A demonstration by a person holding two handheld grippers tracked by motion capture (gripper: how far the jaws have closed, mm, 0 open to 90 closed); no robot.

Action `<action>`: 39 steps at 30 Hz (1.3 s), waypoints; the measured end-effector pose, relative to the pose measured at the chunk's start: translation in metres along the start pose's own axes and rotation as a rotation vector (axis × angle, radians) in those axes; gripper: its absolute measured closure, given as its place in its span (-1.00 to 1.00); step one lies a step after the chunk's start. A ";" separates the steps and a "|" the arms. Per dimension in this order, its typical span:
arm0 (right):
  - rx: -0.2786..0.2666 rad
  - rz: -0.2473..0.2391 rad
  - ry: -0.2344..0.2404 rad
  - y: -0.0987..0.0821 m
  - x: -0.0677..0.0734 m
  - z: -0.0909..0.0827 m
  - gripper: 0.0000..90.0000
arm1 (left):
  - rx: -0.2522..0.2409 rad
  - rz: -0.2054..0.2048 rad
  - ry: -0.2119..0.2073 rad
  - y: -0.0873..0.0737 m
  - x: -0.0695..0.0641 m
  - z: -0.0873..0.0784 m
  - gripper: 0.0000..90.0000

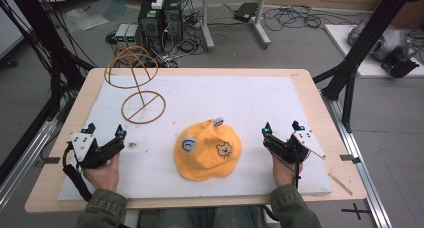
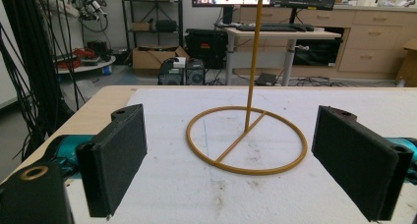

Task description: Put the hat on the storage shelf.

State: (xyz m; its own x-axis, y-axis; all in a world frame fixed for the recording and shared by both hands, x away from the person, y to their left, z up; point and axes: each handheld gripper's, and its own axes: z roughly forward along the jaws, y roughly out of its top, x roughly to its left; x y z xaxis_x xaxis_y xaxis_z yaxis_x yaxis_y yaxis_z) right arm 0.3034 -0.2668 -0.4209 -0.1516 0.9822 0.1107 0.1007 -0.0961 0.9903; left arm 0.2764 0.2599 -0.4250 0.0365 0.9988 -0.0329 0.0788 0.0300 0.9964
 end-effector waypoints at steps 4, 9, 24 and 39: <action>-0.003 -0.002 -0.001 0.000 -0.001 0.000 -0.90 | -0.002 0.002 0.000 0.000 0.000 0.000 -0.69; -0.002 -0.004 0.001 0.000 -0.001 0.001 -0.90 | -0.003 0.007 0.000 0.000 0.000 -0.001 -0.69; -0.005 0.018 0.020 0.003 0.002 0.001 -0.90 | 0.000 0.004 0.010 0.000 0.003 -0.003 -0.69; 0.012 -0.068 0.376 0.009 0.021 0.006 -0.90 | 0.003 -0.016 0.015 0.000 0.007 -0.003 -0.69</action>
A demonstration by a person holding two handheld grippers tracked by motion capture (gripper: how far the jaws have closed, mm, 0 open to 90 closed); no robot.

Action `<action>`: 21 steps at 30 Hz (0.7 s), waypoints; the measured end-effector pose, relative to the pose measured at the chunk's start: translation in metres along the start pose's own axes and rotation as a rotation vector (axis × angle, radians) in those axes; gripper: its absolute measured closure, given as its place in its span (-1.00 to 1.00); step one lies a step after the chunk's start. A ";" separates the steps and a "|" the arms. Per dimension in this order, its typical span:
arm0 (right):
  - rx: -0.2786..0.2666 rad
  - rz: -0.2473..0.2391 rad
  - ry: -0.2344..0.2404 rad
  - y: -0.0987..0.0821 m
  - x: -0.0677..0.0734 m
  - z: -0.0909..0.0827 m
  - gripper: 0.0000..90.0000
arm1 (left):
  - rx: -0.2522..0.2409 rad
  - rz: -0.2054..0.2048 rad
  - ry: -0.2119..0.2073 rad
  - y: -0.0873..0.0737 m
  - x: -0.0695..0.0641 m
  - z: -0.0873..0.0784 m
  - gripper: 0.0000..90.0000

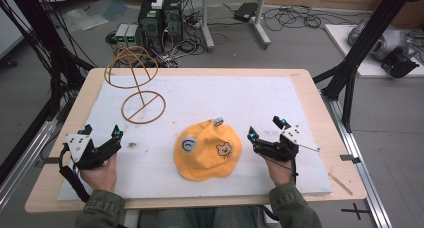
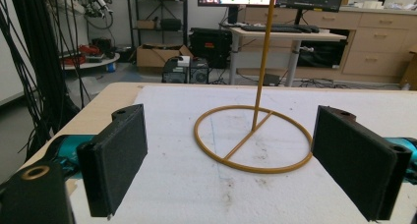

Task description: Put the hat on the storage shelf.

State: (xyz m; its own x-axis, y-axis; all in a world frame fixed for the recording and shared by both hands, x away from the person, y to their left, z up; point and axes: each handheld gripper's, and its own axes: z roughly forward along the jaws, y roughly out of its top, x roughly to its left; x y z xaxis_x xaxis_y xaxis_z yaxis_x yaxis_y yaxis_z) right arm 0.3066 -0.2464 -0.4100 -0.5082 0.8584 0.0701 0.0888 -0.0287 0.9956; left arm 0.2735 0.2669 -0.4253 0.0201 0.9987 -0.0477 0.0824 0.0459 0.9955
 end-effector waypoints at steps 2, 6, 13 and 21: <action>0.002 -0.009 0.073 0.001 0.003 0.001 -0.90 | 0.001 -0.007 0.000 0.000 0.000 0.000 -0.69; 0.019 -0.014 0.202 0.002 0.005 0.004 -0.90 | 0.003 -0.011 -0.001 -0.001 0.001 0.000 -0.69; 0.070 -0.041 0.335 0.000 0.014 0.011 -0.90 | 0.004 -0.013 0.001 -0.001 0.002 0.001 -0.69; 0.128 -0.078 0.428 0.000 0.035 0.027 -0.90 | 0.004 -0.013 -0.001 0.000 0.002 -0.001 -0.69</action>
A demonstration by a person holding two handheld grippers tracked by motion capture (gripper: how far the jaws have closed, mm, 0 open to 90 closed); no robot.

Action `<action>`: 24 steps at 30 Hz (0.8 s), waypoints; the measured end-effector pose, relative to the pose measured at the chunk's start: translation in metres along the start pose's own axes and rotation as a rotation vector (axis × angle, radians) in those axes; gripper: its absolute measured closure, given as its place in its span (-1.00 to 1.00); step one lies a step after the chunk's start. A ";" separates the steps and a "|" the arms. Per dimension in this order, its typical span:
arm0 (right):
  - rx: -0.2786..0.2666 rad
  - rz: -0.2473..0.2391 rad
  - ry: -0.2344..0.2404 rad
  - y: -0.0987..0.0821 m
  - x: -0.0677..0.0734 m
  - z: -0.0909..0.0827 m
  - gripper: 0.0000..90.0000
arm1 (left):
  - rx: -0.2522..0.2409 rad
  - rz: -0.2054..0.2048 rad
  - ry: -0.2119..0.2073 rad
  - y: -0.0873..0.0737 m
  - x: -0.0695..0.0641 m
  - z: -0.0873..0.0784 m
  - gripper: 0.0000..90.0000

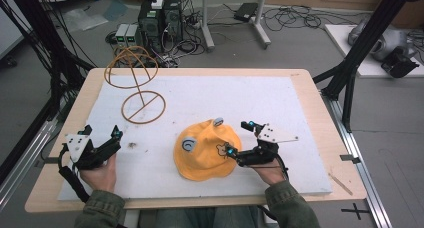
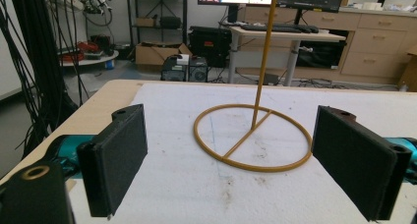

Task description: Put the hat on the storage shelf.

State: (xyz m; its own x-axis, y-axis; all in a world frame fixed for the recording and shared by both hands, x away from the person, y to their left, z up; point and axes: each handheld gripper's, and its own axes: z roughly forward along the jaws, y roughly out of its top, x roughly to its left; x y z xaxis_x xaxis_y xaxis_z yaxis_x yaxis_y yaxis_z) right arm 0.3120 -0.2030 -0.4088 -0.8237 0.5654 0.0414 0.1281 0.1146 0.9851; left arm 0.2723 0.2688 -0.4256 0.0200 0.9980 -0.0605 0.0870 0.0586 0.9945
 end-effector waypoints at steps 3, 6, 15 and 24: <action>0.047 -0.021 0.035 -0.001 0.007 0.011 -0.90 | -0.001 -0.003 0.002 0.000 0.001 -0.001 -0.69; 0.079 -0.039 0.052 -0.003 0.010 0.018 -0.90 | 0.002 -0.002 0.001 -0.001 0.002 -0.001 -0.69; 0.140 -0.052 0.048 -0.007 0.015 0.033 -0.72 | 0.002 -0.001 0.001 -0.001 0.002 -0.002 -0.69; 0.166 -0.053 0.087 -0.008 0.009 0.032 0.24 | 0.001 0.003 0.000 -0.001 0.002 -0.001 -0.69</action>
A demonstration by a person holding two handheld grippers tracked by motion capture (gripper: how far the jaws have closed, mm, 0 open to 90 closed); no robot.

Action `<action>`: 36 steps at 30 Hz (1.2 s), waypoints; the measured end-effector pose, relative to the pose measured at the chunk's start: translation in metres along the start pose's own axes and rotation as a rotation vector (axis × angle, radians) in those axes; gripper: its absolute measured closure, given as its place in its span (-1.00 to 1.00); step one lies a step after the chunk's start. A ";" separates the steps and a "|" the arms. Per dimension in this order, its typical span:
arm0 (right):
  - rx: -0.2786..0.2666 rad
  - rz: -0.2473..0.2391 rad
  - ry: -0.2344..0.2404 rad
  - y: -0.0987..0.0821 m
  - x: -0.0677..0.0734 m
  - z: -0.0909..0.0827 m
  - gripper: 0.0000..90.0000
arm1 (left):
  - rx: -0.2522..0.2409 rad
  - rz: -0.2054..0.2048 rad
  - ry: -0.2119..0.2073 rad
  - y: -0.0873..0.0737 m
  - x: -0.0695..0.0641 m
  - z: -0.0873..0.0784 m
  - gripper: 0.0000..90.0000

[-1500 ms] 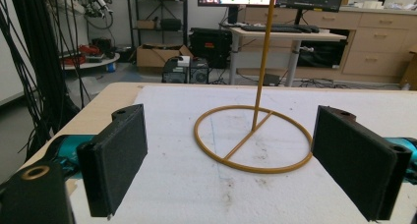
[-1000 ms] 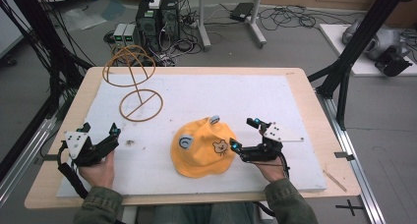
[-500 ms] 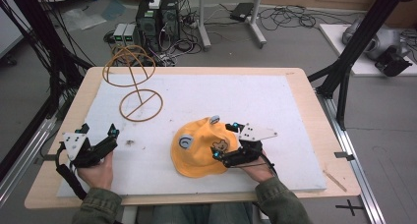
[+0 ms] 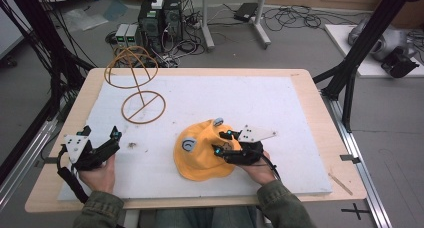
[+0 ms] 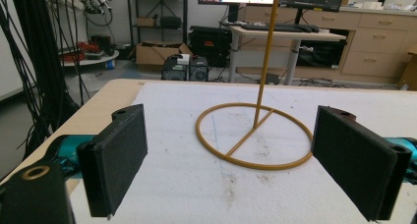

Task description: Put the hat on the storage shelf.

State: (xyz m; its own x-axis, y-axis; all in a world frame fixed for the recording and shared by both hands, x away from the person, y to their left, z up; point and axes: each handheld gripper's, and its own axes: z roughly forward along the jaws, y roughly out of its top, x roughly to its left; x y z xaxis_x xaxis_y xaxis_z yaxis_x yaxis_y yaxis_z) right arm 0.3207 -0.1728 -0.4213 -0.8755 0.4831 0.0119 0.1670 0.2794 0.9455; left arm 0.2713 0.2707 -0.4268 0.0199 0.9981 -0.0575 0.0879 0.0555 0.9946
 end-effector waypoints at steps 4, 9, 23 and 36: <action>0.009 -0.022 0.014 -0.001 -0.002 -0.001 0.80 | -0.001 0.002 -0.003 0.000 -0.001 0.000 -0.69; 0.008 -0.024 -0.005 -0.001 0.001 -0.001 0.95 | -0.002 0.002 -0.009 0.001 -0.001 0.000 -0.69; -0.096 0.021 -0.194 0.003 -0.006 -0.017 0.95 | 0.000 0.001 -0.008 0.001 -0.001 0.001 -0.69; -0.269 0.055 -0.454 0.016 -0.007 -0.031 0.95 | -0.003 -0.005 -0.011 0.000 -0.003 0.002 -0.69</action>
State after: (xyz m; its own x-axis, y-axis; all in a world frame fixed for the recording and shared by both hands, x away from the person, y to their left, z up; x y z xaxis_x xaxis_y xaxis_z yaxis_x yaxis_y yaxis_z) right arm 0.3150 -0.1973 -0.3959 -0.5745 0.8182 -0.0216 0.0332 0.0496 0.9982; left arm 0.2732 0.2678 -0.4266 0.0305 0.9975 -0.0636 0.0851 0.0608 0.9945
